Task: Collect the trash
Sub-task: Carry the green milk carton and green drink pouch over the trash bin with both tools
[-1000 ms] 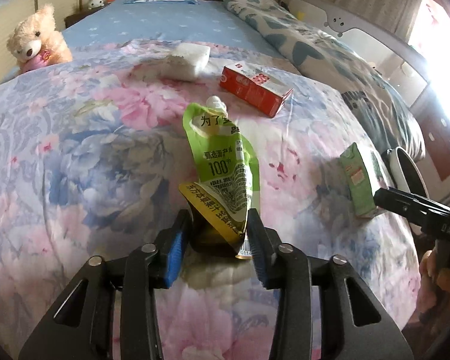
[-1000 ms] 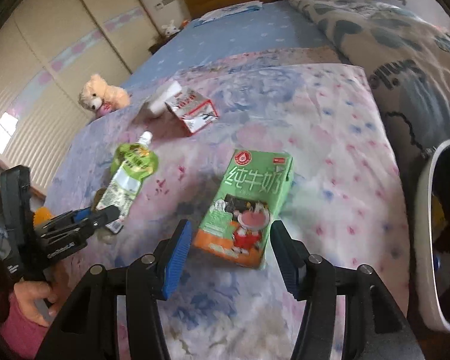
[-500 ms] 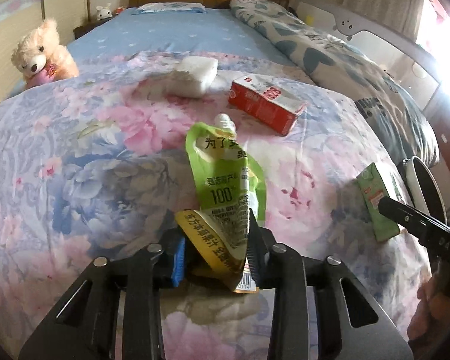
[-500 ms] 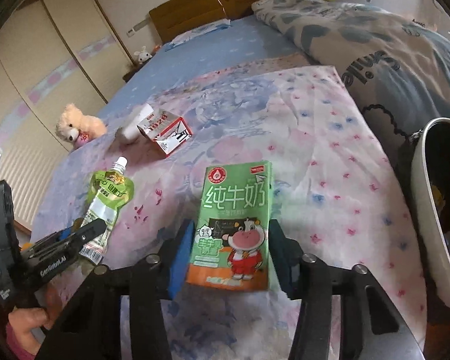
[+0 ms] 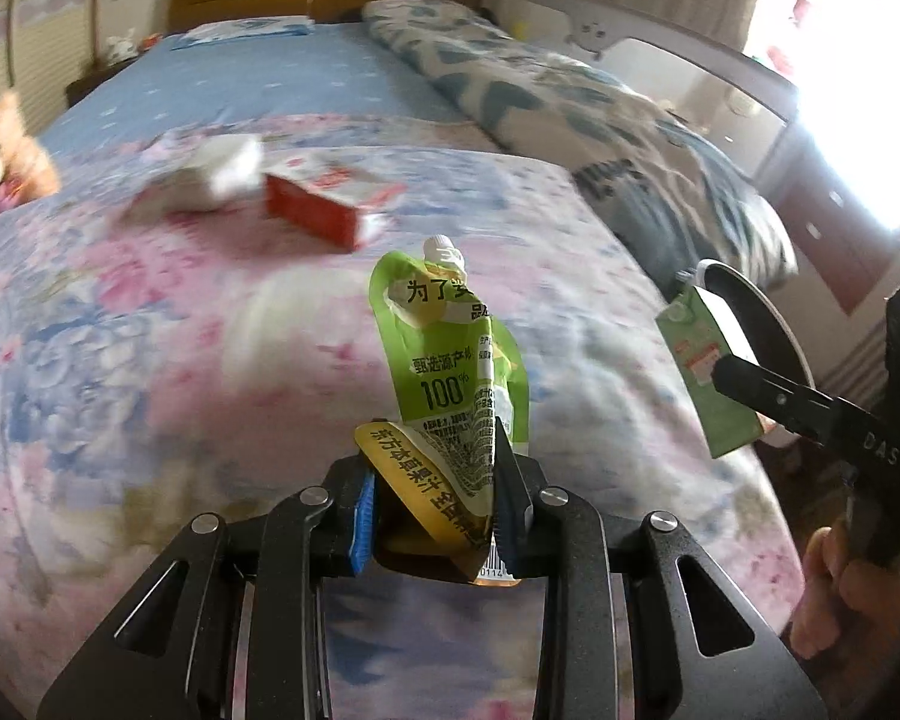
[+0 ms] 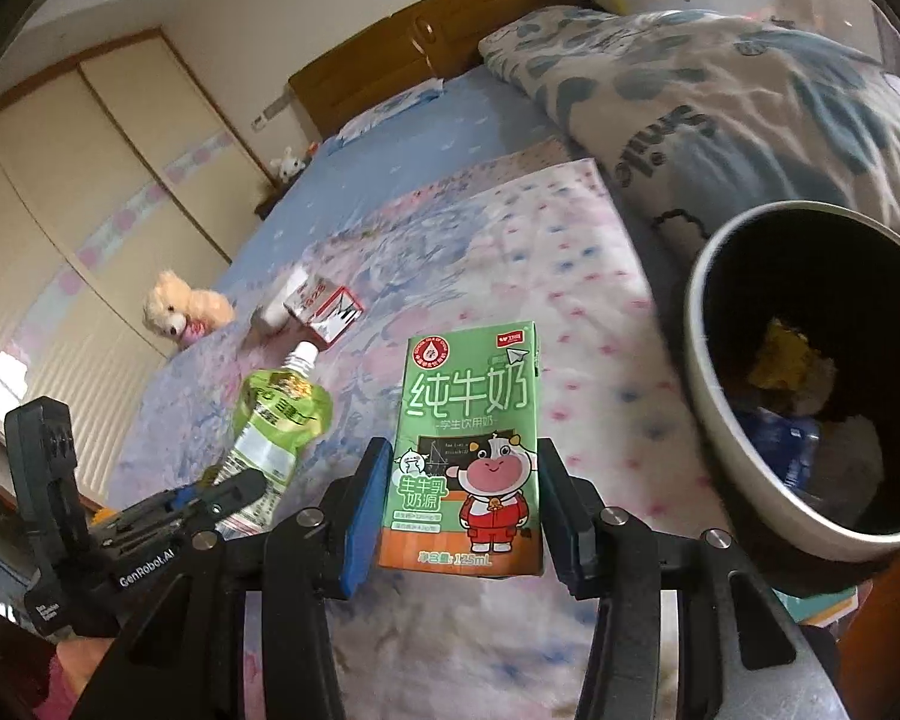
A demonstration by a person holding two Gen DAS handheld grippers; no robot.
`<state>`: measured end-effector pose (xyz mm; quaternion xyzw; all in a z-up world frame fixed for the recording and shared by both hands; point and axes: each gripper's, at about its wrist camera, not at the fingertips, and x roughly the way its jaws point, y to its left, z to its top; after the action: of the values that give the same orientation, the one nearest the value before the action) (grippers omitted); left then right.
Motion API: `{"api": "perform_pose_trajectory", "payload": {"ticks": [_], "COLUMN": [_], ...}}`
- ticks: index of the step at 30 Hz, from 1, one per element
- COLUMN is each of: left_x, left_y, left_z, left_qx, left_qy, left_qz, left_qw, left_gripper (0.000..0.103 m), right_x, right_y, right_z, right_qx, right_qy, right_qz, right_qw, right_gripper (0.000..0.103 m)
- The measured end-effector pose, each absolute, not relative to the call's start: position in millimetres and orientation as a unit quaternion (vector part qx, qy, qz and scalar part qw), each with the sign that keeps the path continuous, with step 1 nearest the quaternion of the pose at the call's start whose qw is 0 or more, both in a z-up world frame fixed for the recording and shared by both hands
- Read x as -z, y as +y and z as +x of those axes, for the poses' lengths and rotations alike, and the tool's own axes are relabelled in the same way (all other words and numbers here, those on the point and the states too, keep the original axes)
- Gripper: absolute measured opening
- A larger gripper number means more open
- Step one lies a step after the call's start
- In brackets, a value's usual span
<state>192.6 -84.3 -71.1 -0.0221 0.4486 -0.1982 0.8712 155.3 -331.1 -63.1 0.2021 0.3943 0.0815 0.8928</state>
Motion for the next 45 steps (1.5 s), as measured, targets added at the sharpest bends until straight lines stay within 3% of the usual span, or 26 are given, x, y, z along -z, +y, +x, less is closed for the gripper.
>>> {"api": "perform_pose_trajectory", "payload": {"ticks": [45], "left_x": [43], "left_y": [-256], "left_z": [157], "left_qx": [0.329], "left_qy": [0.428], "left_qz": [0.075], "left_qw": [0.838], "left_gripper": [0.028], "right_x": [45], "right_y": [-474], "right_z": [94], "right_qx": [0.005], "right_qy": [0.342], "right_qz": [0.272], "right_qw": [0.899], "right_gripper": [0.048]}}
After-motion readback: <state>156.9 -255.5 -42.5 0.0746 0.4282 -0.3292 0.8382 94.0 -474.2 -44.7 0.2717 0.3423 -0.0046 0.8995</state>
